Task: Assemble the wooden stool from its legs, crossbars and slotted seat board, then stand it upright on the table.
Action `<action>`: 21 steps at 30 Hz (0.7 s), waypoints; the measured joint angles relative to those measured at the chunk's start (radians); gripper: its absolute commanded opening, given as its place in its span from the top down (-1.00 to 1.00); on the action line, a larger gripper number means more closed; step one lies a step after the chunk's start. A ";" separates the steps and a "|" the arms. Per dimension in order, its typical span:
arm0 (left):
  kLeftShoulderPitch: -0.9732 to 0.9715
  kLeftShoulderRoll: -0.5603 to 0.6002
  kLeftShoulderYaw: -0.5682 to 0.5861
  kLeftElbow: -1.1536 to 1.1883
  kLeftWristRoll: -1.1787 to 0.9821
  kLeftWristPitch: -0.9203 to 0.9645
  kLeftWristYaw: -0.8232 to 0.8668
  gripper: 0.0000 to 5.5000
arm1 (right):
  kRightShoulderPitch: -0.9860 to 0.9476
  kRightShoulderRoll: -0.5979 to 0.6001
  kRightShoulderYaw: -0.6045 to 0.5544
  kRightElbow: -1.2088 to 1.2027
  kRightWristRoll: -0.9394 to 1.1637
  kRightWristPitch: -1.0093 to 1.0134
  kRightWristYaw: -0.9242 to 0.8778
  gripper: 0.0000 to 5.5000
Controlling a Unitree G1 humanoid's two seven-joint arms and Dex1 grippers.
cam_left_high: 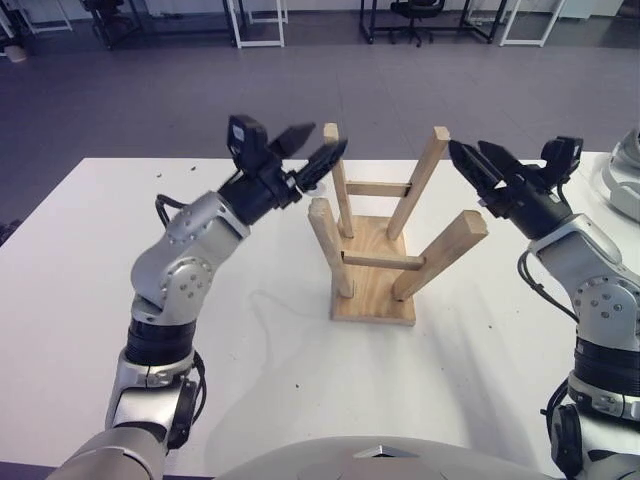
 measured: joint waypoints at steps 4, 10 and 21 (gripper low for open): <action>-0.013 0.157 0.212 0.047 -0.034 -0.009 -0.078 -0.28 | 0.133 -0.038 0.109 -0.101 -0.095 -0.024 0.154 -0.71; 0.427 0.480 0.296 0.251 0.224 -0.075 -0.425 -0.28 | 0.203 -0.025 0.210 -0.486 0.076 0.046 0.222 -0.71; 0.683 0.567 -0.163 0.060 0.616 -0.117 -0.568 -0.28 | -0.081 -0.230 0.142 0.334 -0.373 -0.229 0.287 -0.71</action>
